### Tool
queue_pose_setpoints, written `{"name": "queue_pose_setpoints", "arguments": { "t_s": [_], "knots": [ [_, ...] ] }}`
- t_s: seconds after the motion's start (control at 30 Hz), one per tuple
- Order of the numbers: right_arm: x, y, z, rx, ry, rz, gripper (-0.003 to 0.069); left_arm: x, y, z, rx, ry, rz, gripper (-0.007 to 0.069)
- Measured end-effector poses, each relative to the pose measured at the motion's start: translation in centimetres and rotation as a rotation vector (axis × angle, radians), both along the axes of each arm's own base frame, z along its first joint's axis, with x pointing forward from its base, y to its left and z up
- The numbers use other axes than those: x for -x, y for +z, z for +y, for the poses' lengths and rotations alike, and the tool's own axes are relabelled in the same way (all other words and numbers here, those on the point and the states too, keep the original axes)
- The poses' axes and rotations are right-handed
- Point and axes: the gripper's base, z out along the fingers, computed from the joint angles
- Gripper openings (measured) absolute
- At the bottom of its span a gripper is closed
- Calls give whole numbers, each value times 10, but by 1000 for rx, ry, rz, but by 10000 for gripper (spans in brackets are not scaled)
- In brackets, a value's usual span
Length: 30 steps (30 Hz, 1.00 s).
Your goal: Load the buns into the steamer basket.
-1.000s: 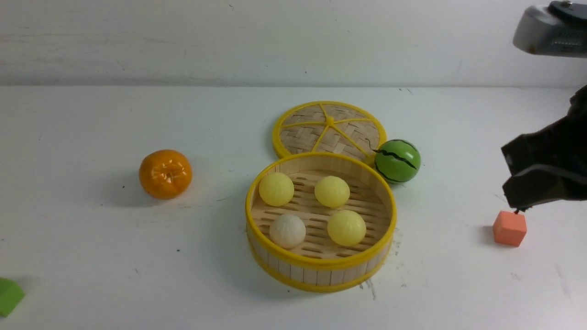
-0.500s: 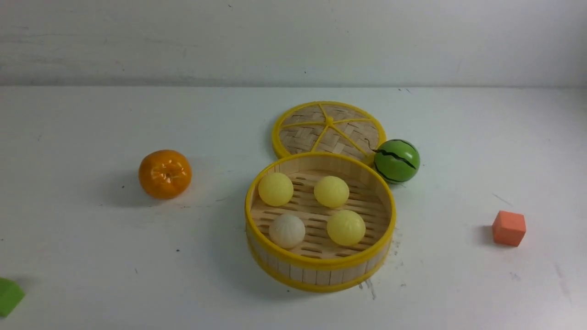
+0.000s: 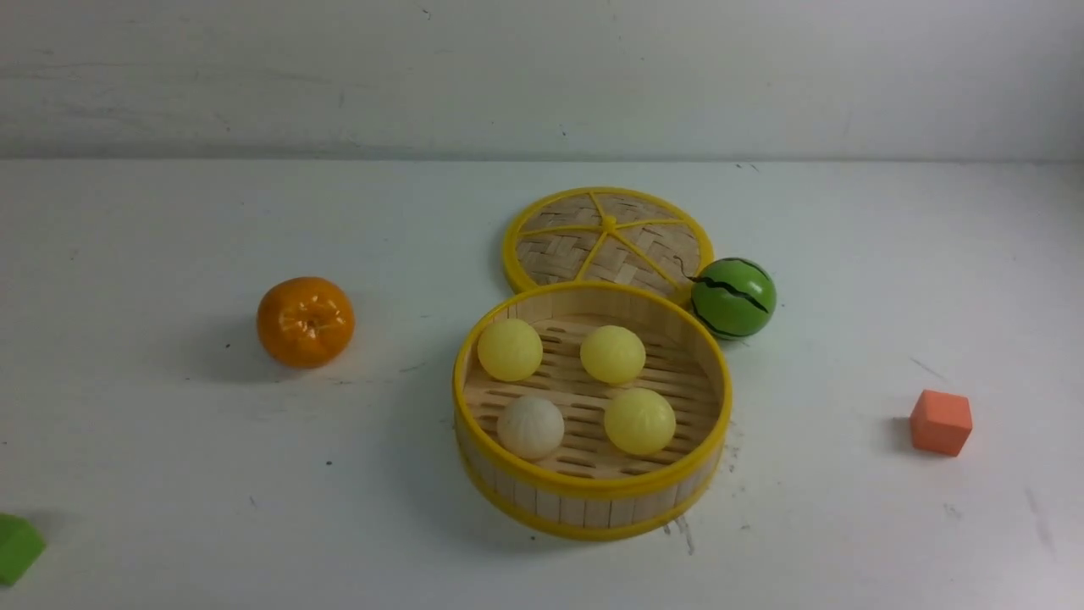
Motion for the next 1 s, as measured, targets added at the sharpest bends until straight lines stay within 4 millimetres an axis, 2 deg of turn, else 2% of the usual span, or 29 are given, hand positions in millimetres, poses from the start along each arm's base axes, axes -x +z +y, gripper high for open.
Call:
{"name": "queue_pose_setpoints", "arguments": {
  "t_s": [0.07,0.1,0.17,0.2,0.23,0.47,1.0],
  "knots": [
    [-2,-20,0,-19,-2,3,-10,0,0,0,0,0,0,211],
    [-4,-42,1,-38,-8,-20,-10,0,0,0,1,0,0,211],
    [-5,-67,0,-42,-13,-37,-10,0,0,0,1,0,0,211],
    [-5,-69,0,-42,-13,-38,-10,0,0,0,1,0,0,211],
    [-4,-80,0,-40,-14,-15,-10,0,0,0,1,0,0,213],
    [-2,-86,0,-59,-20,42,-6,0,0,0,1,0,0,217],
    [-2,-86,0,-80,-27,47,5,0,0,0,1,0,0,236]
  ]
}}
